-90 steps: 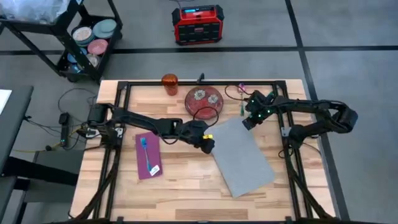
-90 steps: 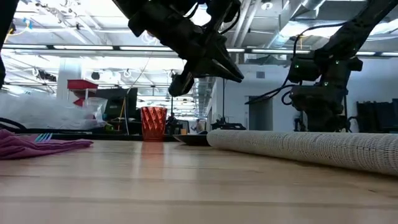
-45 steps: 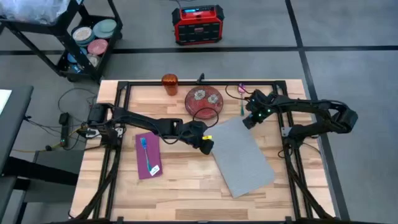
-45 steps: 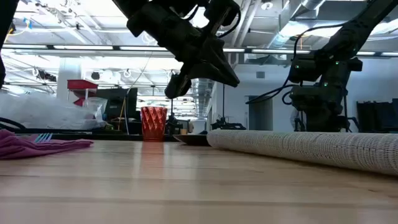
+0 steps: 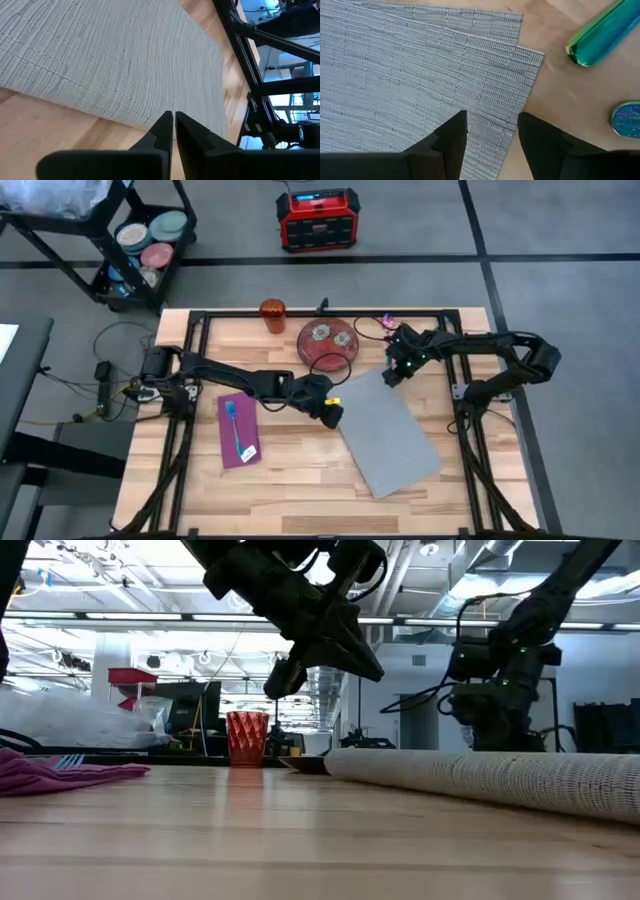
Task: Set table place
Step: Prepare the gray placemat
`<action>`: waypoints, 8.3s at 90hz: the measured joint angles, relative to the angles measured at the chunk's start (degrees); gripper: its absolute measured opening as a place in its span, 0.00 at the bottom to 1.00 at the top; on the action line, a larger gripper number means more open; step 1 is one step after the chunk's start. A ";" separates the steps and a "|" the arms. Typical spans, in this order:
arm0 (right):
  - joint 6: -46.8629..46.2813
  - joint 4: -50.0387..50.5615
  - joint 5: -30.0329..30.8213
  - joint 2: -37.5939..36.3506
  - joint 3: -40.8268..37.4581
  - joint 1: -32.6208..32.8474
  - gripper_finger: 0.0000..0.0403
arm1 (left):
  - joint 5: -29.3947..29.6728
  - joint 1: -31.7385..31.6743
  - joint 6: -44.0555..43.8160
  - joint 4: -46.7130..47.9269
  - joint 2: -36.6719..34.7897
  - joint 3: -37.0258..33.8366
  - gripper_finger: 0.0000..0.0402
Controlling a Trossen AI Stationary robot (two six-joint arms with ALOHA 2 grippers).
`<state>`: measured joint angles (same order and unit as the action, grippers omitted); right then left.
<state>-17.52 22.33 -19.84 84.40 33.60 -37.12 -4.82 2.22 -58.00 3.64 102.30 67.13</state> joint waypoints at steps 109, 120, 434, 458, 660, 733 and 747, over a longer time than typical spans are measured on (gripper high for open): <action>6.52 8.60 -2.12 0.03 9.58 3.88 0.00 | 5.19 -0.97 2.32 3.41 0.00 -0.02 0.01; 9.03 9.52 0.03 0.35 9.58 2.32 0.01 | 5.26 -0.85 3.55 3.41 0.00 -0.01 0.01; -1.90 10.40 -26.38 5.00 38.63 31.10 0.00 | -5.15 -1.49 12.13 38.29 -24.11 11.25 0.01; -14.23 -10.71 -27.51 11.26 38.58 36.95 0.00 | 13.07 5.54 5.84 44.20 -31.29 11.22 0.01; 36.04 54.17 -14.51 31.78 41.40 20.53 0.17 | 19.31 11.18 -0.38 15.02 -1.70 -1.79 0.00; 40.13 53.80 -14.71 31.69 41.40 13.02 0.17 | 5.38 10.22 -4.12 15.17 -2.51 -12.90 0.00; 40.06 53.01 -14.71 31.69 41.40 11.73 0.17 | 0.35 4.15 4.48 18.47 -1.86 -12.07 0.00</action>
<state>22.55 75.33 -34.54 116.09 75.00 -25.39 -4.47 6.37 -53.52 22.11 100.44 55.07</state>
